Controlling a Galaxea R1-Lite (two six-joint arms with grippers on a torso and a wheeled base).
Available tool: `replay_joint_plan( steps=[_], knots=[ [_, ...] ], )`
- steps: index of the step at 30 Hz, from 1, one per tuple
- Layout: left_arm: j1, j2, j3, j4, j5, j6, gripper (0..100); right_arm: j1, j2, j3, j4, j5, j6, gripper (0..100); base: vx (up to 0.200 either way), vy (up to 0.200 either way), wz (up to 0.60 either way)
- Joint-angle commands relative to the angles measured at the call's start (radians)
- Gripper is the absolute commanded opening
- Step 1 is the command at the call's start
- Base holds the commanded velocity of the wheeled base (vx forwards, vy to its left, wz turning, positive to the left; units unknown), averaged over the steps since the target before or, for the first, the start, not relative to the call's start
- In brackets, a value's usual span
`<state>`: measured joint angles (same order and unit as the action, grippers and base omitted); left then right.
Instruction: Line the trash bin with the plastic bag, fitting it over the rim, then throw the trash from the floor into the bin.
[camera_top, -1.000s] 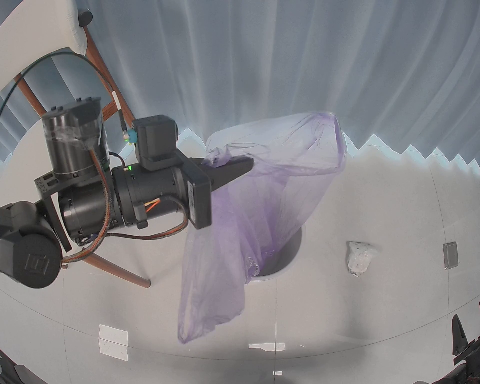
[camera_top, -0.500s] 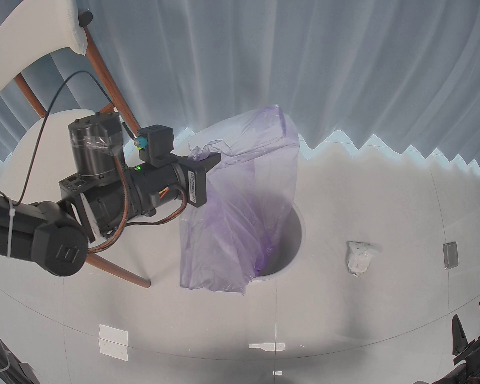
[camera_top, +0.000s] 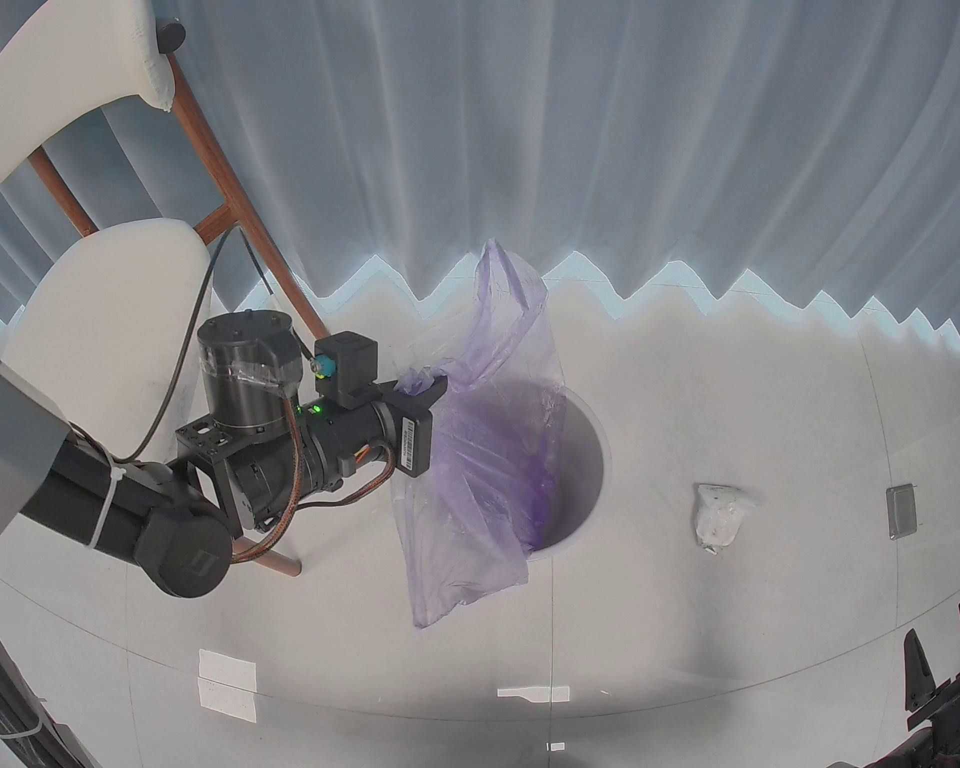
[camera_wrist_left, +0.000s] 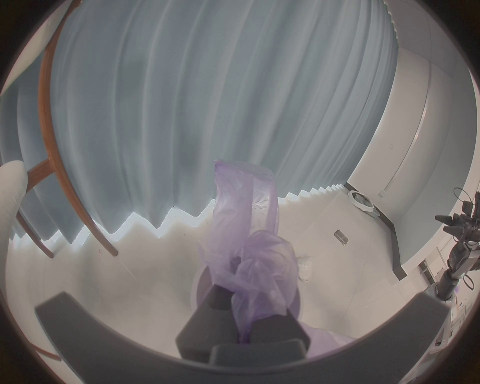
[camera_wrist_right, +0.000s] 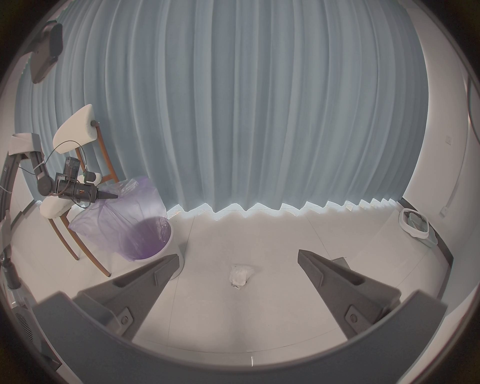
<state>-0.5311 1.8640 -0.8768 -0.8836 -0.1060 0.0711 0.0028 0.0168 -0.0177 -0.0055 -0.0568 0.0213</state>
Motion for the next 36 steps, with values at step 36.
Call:
replay_joint_plan(
  steps=[36],
  knots=[
    [-0.213, -0.115, 0.193, 0.018, 0.163, 0.065, 0, 0.324, 0.532, -0.289, -0.093, 0.029, 0.390, 100, 0.061, 0.000, 0.00]
  ],
)
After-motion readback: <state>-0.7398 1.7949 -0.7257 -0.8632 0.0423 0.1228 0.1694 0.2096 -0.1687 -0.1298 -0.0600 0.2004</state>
